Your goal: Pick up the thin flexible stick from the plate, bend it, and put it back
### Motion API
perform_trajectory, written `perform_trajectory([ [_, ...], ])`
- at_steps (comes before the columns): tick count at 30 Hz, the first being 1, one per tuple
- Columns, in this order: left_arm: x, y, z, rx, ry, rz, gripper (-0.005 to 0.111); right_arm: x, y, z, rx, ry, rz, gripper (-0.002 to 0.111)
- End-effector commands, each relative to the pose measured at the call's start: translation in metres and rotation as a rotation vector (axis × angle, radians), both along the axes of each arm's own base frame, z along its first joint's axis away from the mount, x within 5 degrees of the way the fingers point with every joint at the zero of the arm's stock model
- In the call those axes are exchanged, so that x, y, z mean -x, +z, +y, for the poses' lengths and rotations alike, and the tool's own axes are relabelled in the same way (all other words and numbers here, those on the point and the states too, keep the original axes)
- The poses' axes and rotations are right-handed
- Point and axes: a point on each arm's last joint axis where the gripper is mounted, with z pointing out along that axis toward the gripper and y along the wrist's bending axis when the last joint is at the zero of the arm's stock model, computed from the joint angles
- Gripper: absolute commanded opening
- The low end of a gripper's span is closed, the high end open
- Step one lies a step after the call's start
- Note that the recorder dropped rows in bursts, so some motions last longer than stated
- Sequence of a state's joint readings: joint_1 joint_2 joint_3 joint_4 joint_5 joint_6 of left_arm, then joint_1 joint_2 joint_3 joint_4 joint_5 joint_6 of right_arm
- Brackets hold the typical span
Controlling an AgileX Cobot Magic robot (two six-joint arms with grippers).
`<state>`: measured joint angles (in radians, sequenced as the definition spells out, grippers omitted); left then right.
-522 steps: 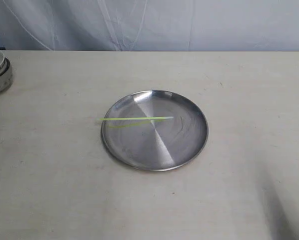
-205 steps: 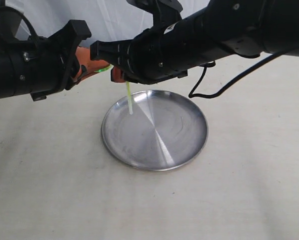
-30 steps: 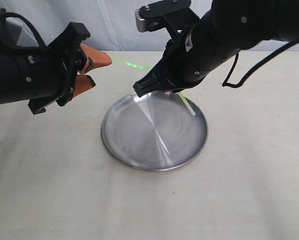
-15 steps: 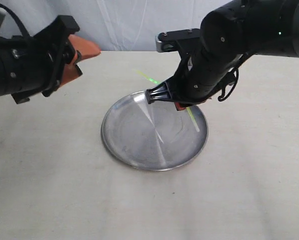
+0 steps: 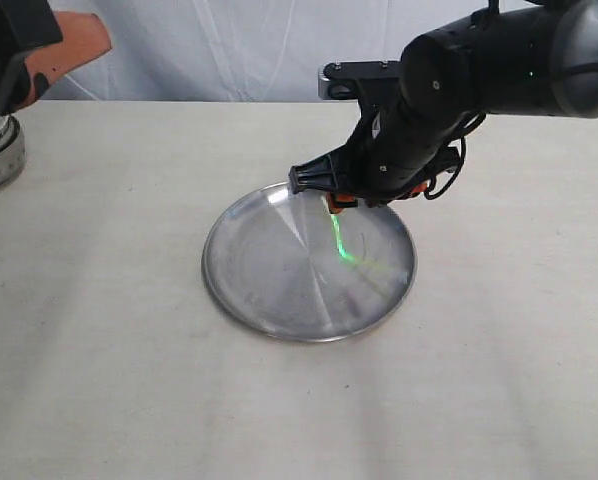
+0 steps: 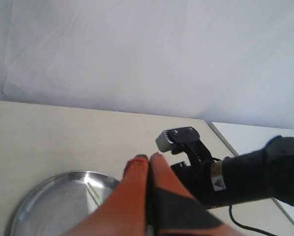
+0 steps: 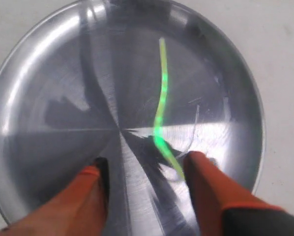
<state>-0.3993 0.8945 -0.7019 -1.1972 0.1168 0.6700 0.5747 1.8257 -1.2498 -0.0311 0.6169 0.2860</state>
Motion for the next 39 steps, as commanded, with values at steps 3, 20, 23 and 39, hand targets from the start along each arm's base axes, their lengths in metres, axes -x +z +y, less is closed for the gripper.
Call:
perform_trajectory([
  [3,0.018,0.009,0.002,-0.052,-0.070,-0.063,0.000,-0.005,0.012,0.000,0.019,0.008,-0.010,0.057],
  [20,0.101,0.039,0.038,-0.409,-0.081,-0.457,0.000,0.134,0.180,-0.097,-0.164,0.035,-0.541,0.001],
  [23,0.108,0.041,0.041,-0.424,-0.065,-0.493,0.000,0.166,0.190,-0.118,-0.218,0.030,-0.628,0.001],
  [39,0.110,0.042,0.042,-0.421,-0.062,-0.501,0.000,0.201,0.181,-0.145,-0.140,0.032,-0.649,0.001],
])
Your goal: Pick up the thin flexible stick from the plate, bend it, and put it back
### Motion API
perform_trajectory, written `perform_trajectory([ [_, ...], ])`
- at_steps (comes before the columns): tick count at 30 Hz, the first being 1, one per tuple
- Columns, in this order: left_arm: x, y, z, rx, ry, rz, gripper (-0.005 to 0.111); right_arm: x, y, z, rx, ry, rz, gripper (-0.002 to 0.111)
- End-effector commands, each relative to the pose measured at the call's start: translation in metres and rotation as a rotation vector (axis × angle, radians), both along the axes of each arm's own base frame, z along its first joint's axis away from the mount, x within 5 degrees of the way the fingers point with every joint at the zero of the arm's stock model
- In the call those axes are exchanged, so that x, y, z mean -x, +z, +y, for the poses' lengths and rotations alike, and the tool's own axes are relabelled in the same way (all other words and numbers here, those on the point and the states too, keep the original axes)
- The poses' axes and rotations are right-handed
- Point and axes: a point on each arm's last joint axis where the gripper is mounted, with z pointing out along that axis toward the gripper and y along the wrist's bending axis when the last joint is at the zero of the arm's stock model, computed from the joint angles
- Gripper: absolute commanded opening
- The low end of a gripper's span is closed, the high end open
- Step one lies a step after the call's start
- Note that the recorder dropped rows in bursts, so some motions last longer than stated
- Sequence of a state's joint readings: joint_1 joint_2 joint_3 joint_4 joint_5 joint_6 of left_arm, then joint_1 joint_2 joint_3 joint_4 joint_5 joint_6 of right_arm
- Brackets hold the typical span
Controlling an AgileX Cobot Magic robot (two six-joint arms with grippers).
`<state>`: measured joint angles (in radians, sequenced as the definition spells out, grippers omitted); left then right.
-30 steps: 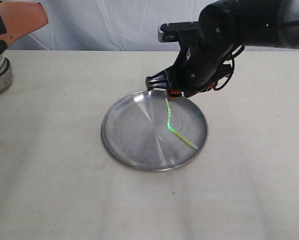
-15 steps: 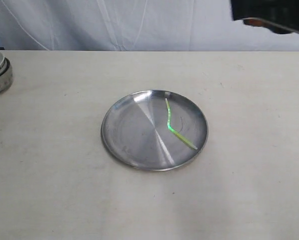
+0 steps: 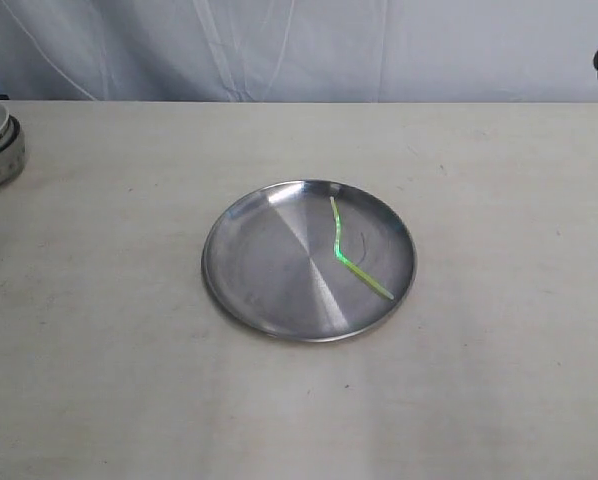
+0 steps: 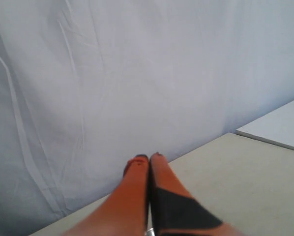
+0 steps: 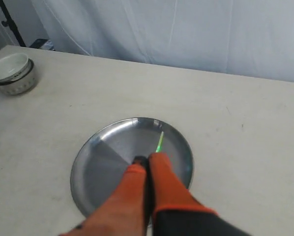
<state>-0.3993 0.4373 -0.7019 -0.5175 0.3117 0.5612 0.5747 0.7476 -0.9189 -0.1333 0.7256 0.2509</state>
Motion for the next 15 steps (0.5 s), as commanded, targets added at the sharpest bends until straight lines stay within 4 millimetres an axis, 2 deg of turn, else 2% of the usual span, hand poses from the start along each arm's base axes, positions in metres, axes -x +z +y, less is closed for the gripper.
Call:
perform_trajectory([
  [1,0.001,0.000,0.000,0.002,0.000,0.000,0.000,-0.001,-0.002,-0.009,0.105,-0.039,-0.060,0.001],
  [3,0.001,0.000,0.000,0.002,0.000,0.000,0.000,0.002,-0.005,-0.019,0.125,-0.087,-0.115,0.001],
  [6,0.001,0.000,0.001,0.002,0.003,-0.004,0.000,0.004,-0.021,-0.038,0.092,-0.211,-0.171,0.001],
  [10,0.001,0.000,0.001,0.001,0.001,-0.002,0.000,0.019,-0.059,-0.064,0.034,-0.420,-0.210,0.001],
  [13,0.001,0.000,0.001,0.001,0.001,-0.002,0.000,0.035,-0.091,-0.073,0.021,-0.516,-0.188,0.001],
  [15,0.001,0.000,0.001,0.001,0.001,-0.002,0.000,0.041,-0.105,-0.075,0.026,-0.538,-0.180,0.001],
])
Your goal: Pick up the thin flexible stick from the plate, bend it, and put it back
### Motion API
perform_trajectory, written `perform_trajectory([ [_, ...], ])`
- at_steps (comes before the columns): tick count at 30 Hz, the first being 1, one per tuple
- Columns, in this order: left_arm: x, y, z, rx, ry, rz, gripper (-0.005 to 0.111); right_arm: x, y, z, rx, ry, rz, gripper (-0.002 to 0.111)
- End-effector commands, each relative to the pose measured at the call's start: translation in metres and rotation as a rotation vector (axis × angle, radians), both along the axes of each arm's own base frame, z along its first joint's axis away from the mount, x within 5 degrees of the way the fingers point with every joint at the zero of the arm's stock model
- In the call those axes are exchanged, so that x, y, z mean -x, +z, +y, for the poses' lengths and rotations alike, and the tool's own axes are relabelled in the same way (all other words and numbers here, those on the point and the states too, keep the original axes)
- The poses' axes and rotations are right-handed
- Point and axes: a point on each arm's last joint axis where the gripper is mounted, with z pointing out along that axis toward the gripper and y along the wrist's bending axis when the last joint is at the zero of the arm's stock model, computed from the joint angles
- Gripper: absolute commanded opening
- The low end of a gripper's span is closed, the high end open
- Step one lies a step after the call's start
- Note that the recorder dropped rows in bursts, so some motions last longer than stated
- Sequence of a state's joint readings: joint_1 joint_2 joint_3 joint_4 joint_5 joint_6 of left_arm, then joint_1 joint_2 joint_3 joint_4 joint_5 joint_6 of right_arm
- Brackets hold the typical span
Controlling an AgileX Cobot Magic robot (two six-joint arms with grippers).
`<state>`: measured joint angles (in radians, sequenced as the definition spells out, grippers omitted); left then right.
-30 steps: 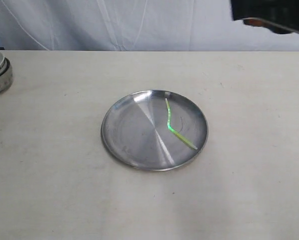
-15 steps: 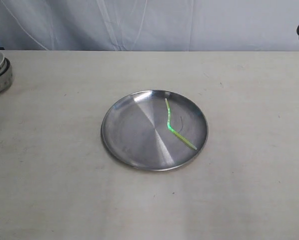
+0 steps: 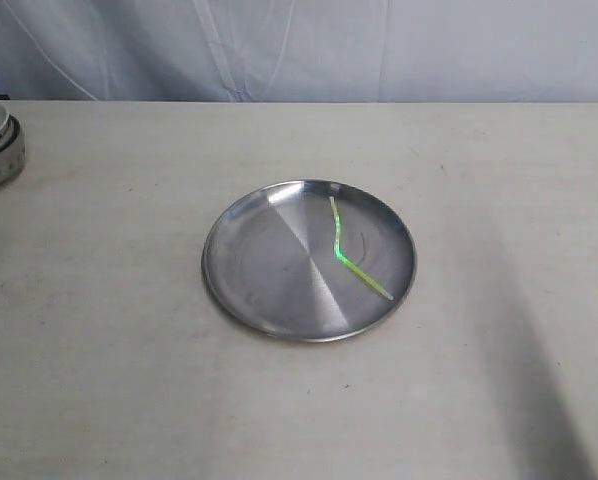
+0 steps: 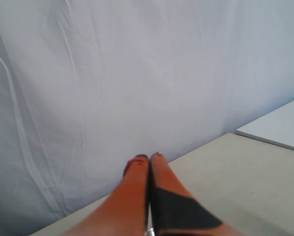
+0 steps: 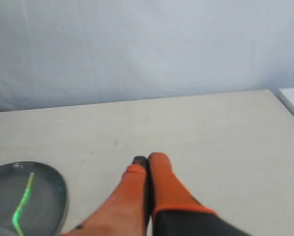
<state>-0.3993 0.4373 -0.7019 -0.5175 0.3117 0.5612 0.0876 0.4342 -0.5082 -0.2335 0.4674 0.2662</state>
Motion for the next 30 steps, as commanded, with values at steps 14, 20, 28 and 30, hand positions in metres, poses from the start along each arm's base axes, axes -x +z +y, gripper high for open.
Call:
perform_trajectory([
  [14,0.001,0.000,0.001,0.000,0.001,-0.001,0.000,0.032,-0.101,-0.001,-0.013,-0.007,-0.003,0.001],
  [20,0.001,0.000,0.001,0.000,0.001,-0.001,0.000,0.036,-0.118,0.002,0.017,0.032,-0.016,0.001],
  [28,0.001,0.000,0.001,-0.002,0.001,-0.002,0.000,0.035,-0.131,0.003,-0.006,0.048,-0.013,0.001],
  [30,0.001,0.000,0.001,-0.002,0.001,-0.002,0.000,0.035,-0.131,0.004,-0.008,0.054,-0.013,0.001],
])
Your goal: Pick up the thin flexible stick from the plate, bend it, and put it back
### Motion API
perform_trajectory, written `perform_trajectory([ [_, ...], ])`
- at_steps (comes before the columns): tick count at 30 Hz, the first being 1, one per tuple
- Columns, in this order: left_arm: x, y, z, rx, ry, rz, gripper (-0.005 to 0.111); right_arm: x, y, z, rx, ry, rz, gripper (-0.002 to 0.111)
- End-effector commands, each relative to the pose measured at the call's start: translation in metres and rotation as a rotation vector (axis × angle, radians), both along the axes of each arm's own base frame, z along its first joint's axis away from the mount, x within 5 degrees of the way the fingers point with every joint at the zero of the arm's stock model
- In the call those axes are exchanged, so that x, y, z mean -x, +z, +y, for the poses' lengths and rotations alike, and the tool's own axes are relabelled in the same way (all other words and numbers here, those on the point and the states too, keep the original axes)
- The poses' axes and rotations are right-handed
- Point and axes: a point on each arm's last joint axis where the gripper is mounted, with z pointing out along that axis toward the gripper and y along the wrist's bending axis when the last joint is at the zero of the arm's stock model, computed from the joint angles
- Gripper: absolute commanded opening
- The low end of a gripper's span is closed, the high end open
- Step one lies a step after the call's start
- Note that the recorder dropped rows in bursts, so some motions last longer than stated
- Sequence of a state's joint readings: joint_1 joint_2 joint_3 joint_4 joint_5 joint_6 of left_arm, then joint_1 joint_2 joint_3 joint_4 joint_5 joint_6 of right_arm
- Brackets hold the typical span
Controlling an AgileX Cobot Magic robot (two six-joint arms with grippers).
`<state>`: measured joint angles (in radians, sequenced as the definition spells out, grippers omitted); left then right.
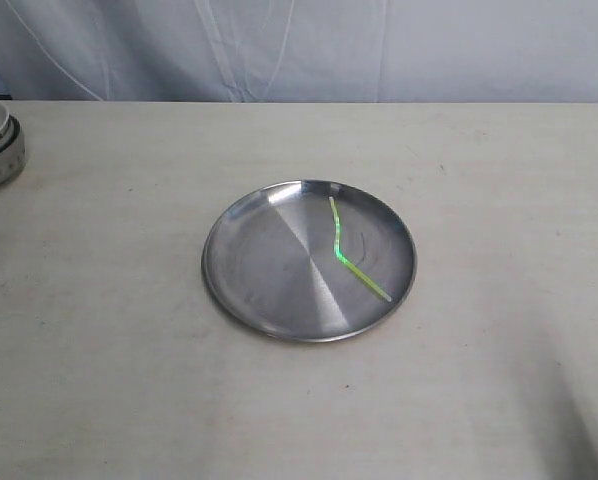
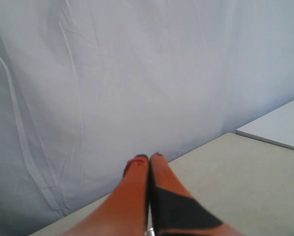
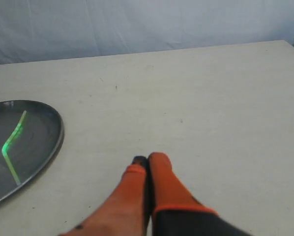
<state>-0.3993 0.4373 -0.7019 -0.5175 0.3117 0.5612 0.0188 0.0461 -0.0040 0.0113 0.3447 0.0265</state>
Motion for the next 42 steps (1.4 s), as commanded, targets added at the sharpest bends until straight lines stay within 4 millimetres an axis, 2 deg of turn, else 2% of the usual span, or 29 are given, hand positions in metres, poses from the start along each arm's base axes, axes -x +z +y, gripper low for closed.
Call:
perform_trajectory([
  [1,0.001,0.000,0.001,-0.002,0.001,-0.002,0.000,0.000,0.001,0.001,0.004,0.013,-0.019,0.001],
  [15,0.001,0.001,0.001,0.009,0.011,-0.019,0.000,0.000,0.001,0.001,0.004,0.013,-0.019,0.001],
  [19,-0.001,-0.006,0.001,-0.096,0.019,-0.001,0.000,0.000,0.001,0.001,0.004,0.013,-0.019,0.001],
  [22,-0.008,-0.023,0.002,-0.078,0.053,0.075,0.000,0.000,0.001,0.001,0.007,0.013,-0.019,0.001],
  [27,-0.020,-0.069,0.014,0.061,0.228,0.233,0.000,0.000,0.001,0.001,0.007,0.013,-0.019,0.001],
  [34,-0.012,-0.130,0.028,0.067,0.371,0.277,0.000,0.000,0.001,0.001,0.007,0.013,-0.019,0.001],
  [42,0.001,-0.176,0.038,0.153,0.497,0.273,0.000,0.000,0.001,0.001,0.007,0.013,-0.019,0.001],
])
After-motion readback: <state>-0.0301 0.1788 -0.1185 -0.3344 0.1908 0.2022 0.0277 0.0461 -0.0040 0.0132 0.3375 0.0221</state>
